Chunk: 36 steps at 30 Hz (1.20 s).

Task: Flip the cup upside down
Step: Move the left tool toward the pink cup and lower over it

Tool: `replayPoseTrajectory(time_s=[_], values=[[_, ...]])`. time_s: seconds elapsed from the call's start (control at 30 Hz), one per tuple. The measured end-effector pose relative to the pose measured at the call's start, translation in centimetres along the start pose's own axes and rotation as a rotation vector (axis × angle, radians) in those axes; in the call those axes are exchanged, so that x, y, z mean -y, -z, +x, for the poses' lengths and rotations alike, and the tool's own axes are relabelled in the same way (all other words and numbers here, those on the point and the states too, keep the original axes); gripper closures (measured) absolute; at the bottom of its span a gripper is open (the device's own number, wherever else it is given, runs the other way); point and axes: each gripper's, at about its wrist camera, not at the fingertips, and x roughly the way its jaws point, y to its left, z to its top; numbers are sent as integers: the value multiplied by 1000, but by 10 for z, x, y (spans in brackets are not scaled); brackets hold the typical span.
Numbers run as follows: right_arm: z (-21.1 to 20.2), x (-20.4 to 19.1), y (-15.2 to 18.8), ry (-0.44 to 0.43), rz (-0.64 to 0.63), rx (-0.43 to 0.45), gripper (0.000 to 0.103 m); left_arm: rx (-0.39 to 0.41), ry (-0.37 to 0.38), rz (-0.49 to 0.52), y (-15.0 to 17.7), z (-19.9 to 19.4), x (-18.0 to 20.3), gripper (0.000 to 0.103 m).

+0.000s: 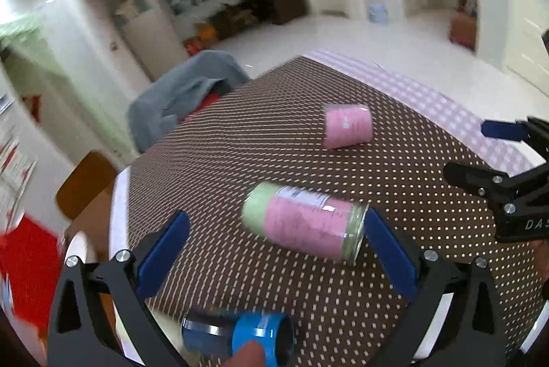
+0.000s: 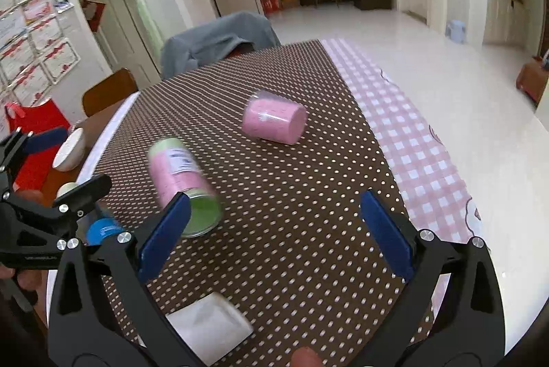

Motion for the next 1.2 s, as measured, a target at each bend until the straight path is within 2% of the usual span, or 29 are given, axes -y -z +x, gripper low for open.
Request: replayPoseTrajectory(time_s=[0.23,0.37,0.43,0.7,0.83,0.97,1.2], values=[[35,22,-16,28,35,-54,6,-90,145,257,-45,68,15,4],[50,34,-19,32,63,-88,6,-109,233,424,-64,91,30,4],[55,38,-22,38,68,-95,6,-112,258,507,-73,101,37,4],[67,53,-27,49,98,-110,6,-125,324,736,-101,136,52,4],[74,59,-26,56,116,-119,6,-152,353,858,-113,155,72,4],[77,62,-26,58,125,-120,6,-207,364,943,-114,175,93,4],[77,67,-24,55,136,-119,6,-288,421,924,-117,188,103,4]])
